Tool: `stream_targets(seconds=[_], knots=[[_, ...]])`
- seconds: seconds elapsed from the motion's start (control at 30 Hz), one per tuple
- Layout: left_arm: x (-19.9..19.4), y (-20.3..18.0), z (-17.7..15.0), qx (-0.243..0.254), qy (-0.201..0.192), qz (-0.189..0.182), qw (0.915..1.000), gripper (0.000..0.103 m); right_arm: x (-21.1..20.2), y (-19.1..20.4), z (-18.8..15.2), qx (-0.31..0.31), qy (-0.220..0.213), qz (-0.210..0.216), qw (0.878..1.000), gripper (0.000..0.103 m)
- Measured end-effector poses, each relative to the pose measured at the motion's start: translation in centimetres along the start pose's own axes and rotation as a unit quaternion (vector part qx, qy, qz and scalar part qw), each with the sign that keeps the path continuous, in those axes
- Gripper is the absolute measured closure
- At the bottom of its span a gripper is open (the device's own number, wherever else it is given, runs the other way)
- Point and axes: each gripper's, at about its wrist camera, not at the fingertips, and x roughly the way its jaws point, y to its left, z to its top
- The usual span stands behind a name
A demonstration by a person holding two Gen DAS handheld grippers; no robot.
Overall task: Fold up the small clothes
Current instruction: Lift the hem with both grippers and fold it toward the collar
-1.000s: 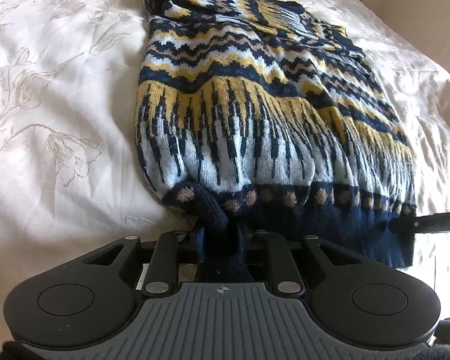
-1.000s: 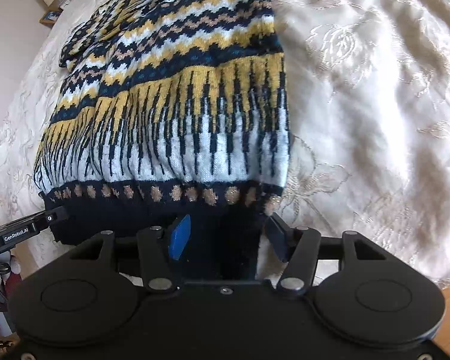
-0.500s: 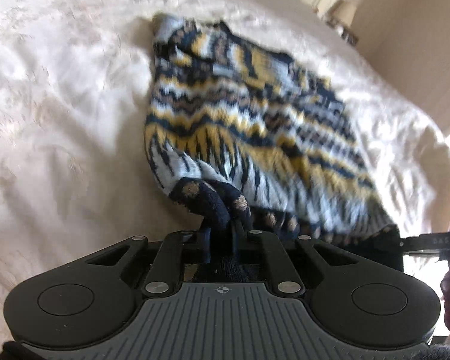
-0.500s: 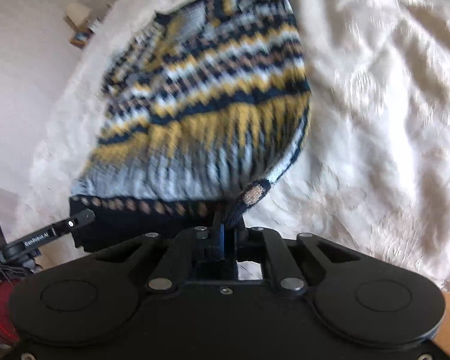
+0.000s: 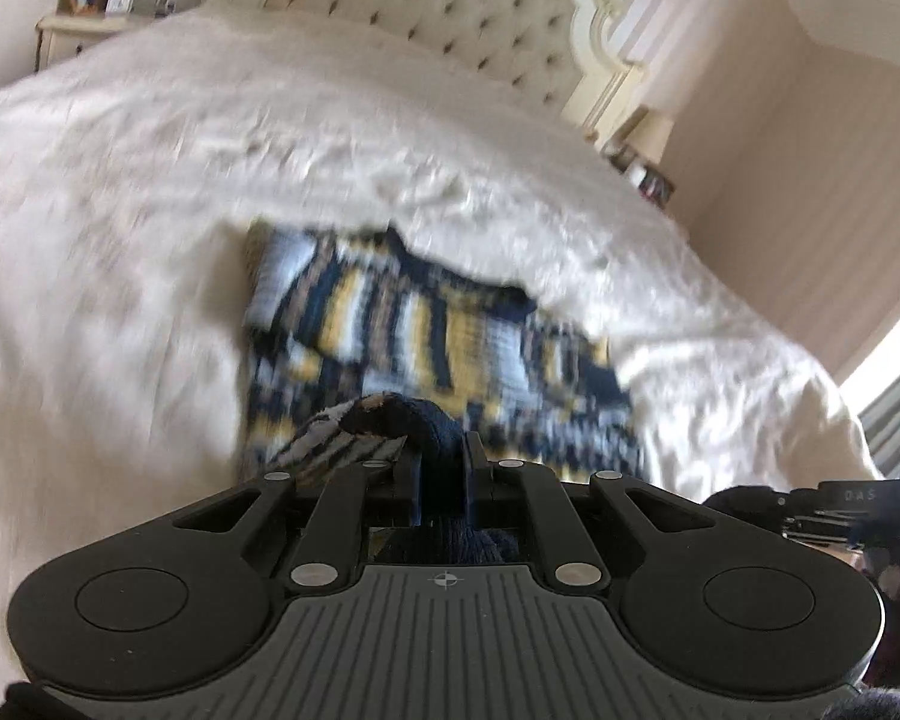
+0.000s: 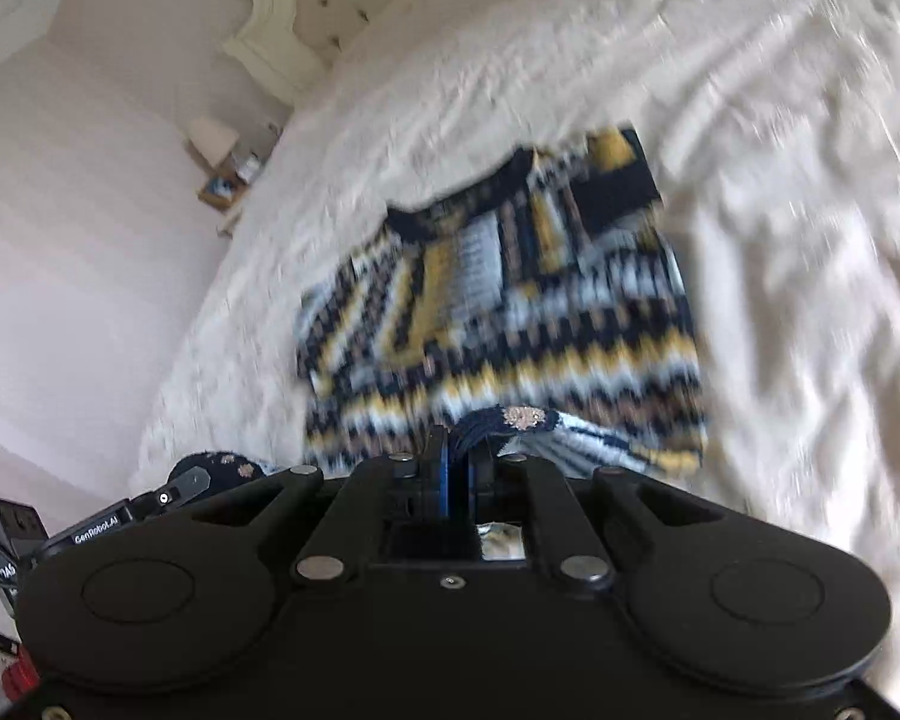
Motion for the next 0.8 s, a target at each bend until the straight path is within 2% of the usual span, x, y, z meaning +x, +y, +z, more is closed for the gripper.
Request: stream_targets(seconds=[0.17,0.33,0.5,0.57,0.67,0.7,0.73,0.8], knots=[[3.0,0.7,5.3,-0.001,-0.022,-0.012,0.9997,0.091,2.1,0.0,5.4,0.022,-0.031,0.007,0.999,0.09],[7.6,1.9,10.0,-0.011,-0.017,-0.012,0.9997,0.091,5.8,-0.9,10.4,0.045,-0.047,-0.008,0.998,0.09],[13.2,3.7,13.0,-0.022,0.014,-0.004,0.9997,0.091,10.6,-3.0,14.0,0.082,-0.04,-0.031,0.995,0.089],[15.6,4.6,13.7,-0.03,0.04,0.013,0.9986,0.091,12.7,-3.9,14.9,0.097,-0.025,-0.052,0.994,0.084],[18.2,5.7,14.7,-0.019,0.053,0.037,0.9977,0.086,15.1,-4.8,15.8,0.104,-0.011,-0.088,0.991,0.081],[18.7,6.0,15.2,-0.015,0.056,0.038,0.9976,0.086,15.7,-5.1,16.0,0.106,-0.008,-0.097,0.99,0.076],[19.3,6.3,15.5,-0.009,0.058,0.037,0.9976,0.086,16.0,-5.3,16.3,0.107,-0.007,-0.104,0.989,0.062],[20.0,6.8,16.4,0.001,0.057,0.039,0.9976,0.082,16.4,-5.6,16.8,0.109,-0.018,-0.11,0.988,0.047]])
